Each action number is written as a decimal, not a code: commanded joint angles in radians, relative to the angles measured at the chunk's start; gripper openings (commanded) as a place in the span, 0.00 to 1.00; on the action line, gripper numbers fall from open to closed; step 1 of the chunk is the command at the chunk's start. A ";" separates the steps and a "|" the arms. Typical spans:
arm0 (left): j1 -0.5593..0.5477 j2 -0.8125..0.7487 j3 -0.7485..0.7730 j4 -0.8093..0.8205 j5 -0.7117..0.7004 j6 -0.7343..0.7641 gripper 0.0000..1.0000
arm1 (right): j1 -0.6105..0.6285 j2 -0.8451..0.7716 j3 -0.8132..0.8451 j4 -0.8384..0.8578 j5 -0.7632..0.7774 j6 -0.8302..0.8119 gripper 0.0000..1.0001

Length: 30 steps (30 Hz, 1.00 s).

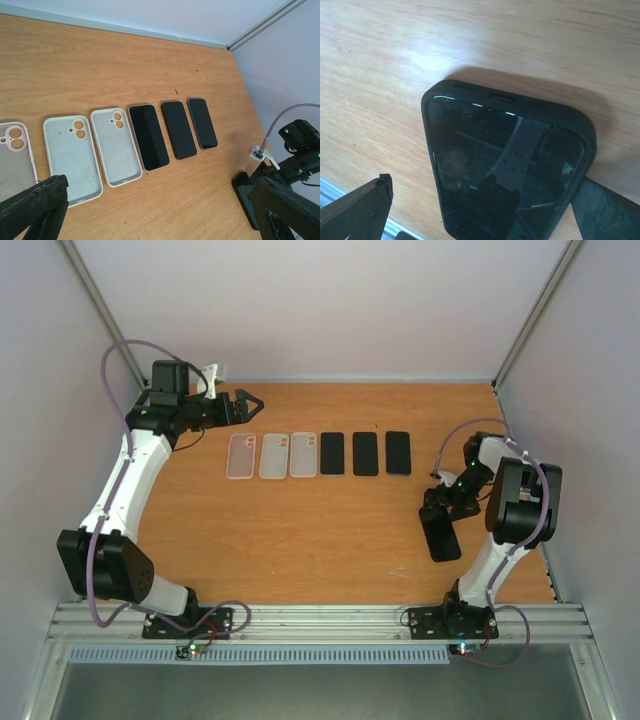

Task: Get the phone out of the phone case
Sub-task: Pick up the phone at the center of the board.

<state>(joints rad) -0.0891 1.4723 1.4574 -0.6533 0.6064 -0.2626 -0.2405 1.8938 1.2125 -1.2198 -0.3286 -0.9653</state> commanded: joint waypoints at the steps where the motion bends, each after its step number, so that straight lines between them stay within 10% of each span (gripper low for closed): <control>1: 0.002 -0.020 0.001 0.048 0.008 -0.004 0.99 | 0.107 -0.052 -0.094 0.115 0.005 -0.030 0.99; 30: 0.002 -0.012 0.010 0.034 -0.015 0.009 0.99 | 0.228 -0.348 -0.560 0.410 0.406 -0.272 0.90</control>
<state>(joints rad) -0.0891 1.4723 1.4574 -0.6540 0.6010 -0.2638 0.0017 1.4914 0.7464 -0.8017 -0.0952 -1.2152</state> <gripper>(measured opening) 0.992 0.892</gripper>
